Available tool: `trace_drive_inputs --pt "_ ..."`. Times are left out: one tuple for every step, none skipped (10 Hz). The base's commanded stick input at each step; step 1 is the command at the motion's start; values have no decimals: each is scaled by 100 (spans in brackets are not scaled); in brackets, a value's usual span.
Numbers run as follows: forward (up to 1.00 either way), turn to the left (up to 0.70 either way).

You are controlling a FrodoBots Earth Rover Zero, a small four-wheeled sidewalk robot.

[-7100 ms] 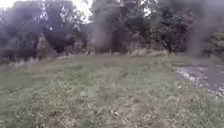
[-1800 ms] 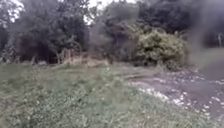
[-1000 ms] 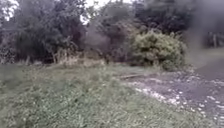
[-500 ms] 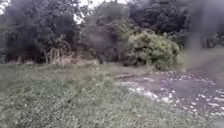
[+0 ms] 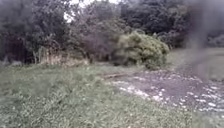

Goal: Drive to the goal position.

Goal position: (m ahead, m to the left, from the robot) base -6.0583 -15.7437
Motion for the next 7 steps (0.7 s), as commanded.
trace_drive_inputs --pt "0 -45" --pt "0 -45" --pt "0 -45" --pt "0 -45" --pt "0 -45" --pt "0 -45" --pt "0 -45"
